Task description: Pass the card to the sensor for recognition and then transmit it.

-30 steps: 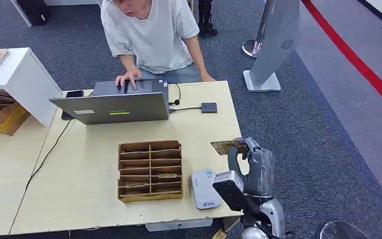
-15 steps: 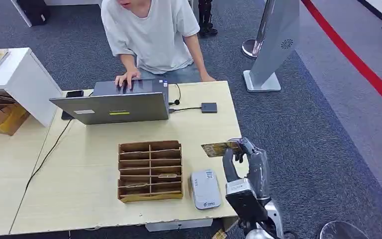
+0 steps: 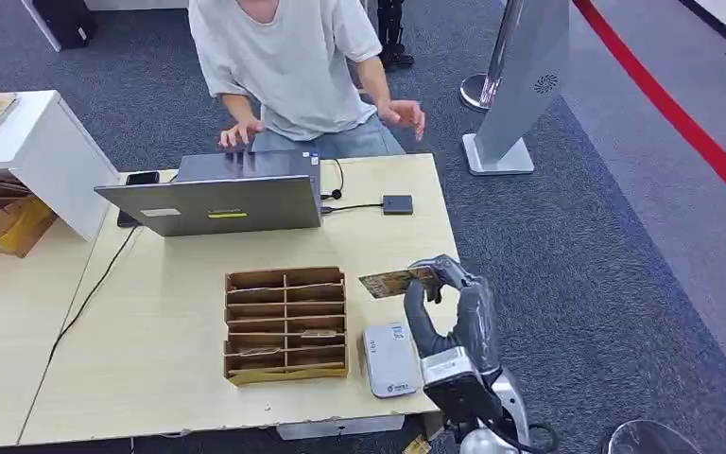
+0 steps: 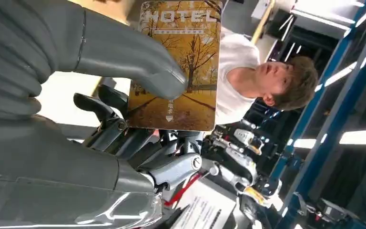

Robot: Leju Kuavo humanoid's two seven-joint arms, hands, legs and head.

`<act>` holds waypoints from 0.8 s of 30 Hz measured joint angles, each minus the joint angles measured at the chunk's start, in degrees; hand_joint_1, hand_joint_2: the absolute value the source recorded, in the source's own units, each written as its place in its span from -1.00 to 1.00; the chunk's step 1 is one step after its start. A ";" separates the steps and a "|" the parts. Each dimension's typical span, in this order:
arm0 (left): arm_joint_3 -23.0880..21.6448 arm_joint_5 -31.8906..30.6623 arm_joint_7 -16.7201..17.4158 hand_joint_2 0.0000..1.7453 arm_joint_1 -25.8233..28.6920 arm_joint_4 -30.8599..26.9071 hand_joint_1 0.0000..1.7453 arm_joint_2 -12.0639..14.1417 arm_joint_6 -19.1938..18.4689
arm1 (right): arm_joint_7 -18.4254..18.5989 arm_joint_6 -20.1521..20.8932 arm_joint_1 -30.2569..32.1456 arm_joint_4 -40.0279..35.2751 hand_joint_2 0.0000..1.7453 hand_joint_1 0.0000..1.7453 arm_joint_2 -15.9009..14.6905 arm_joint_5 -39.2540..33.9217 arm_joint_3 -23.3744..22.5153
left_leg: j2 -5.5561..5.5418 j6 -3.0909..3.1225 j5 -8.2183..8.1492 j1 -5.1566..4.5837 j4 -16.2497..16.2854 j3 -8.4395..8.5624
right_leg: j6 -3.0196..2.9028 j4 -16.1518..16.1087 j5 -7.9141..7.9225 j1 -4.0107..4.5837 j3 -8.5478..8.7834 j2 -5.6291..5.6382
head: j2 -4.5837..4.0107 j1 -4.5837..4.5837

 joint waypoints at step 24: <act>-0.57 -0.68 -0.96 -1.00 0.38 0.85 -1.00 3.06 -2.64 | 4.61 -0.15 -16.54 9.68 1.00 1.00 0.53 7.52 7.95 | -0.01 -0.01 0.01 0.01 0.00 0.01 | -0.01 0.03 0.01 0.01 0.02 0.00 | 0.00 0.00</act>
